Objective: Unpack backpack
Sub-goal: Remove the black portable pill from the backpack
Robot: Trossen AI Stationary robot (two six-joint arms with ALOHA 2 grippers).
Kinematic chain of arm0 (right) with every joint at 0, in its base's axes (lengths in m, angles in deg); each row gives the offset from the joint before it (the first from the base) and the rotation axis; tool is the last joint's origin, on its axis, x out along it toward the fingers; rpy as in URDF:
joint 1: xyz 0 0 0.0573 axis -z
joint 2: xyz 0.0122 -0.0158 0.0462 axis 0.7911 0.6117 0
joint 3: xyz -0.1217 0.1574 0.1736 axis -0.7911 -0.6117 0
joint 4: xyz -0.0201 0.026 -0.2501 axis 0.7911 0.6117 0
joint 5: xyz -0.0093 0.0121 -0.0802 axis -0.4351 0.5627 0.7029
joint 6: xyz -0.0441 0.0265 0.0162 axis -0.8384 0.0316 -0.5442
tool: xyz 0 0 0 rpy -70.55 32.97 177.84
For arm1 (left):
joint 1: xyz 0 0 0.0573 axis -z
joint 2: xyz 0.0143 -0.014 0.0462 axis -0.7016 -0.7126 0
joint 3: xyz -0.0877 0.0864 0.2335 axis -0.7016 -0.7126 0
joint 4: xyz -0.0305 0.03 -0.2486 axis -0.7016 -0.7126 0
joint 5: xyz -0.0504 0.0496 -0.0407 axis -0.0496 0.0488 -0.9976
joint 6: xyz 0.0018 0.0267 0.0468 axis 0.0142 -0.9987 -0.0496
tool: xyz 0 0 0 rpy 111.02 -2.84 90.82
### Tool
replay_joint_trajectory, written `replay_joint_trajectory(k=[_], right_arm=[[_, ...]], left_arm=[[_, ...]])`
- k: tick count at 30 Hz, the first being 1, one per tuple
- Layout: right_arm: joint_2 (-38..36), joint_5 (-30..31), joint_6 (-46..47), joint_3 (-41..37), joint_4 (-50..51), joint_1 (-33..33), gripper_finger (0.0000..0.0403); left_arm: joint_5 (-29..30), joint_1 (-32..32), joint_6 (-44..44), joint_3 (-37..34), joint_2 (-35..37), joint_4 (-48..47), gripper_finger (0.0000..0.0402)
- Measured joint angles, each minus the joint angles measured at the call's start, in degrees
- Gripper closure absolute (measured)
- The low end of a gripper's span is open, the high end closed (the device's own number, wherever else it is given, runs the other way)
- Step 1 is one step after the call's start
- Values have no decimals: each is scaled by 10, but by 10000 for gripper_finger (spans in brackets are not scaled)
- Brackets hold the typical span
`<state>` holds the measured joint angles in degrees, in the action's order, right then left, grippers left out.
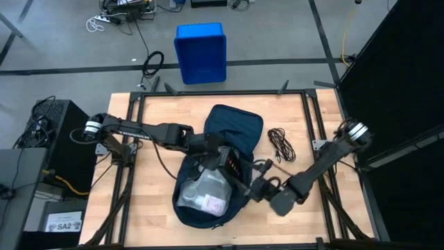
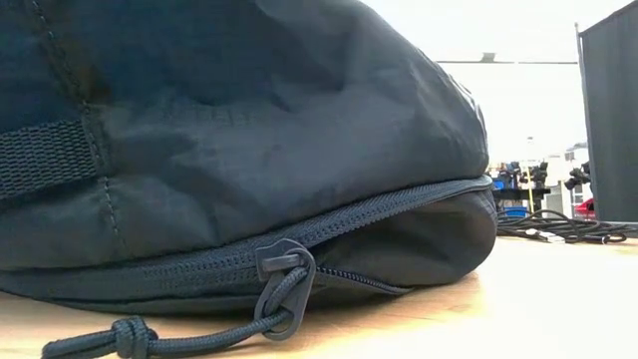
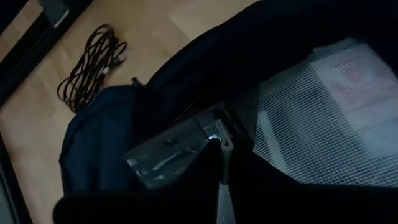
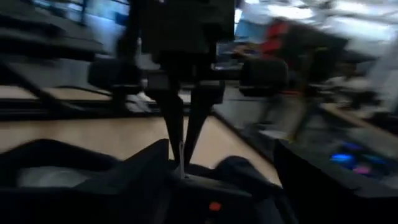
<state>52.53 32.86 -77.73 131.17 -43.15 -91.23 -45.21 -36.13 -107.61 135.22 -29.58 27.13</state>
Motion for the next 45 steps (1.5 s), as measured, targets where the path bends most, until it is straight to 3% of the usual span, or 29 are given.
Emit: replay_joint_trajectory(k=[5,9,18,23,29,36,41,45], right_arm=[[-117,-170,173,-66,158,36,173],[-191,-330,244,-134,196,101,180],[-222,-719,206,-237,54,290,130],[-188,-874,193,-255,-34,361,114],[-91,-981,196,-256,-92,408,107],[41,-1131,253,-256,-348,414,107],[84,-1152,269,-253,-408,414,117],[94,-1126,268,-246,-409,418,127]], left_arm=[[0,22,-2,12,0,-13,402],[0,37,-13,33,0,-22,402],[0,44,-23,57,0,-35,402],[9,43,-26,57,0,-33,402],[15,43,-26,57,0,-32,402],[14,44,-25,57,0,-32,402],[13,43,-25,57,0,-33,402],[15,43,-25,57,0,-33,402]])
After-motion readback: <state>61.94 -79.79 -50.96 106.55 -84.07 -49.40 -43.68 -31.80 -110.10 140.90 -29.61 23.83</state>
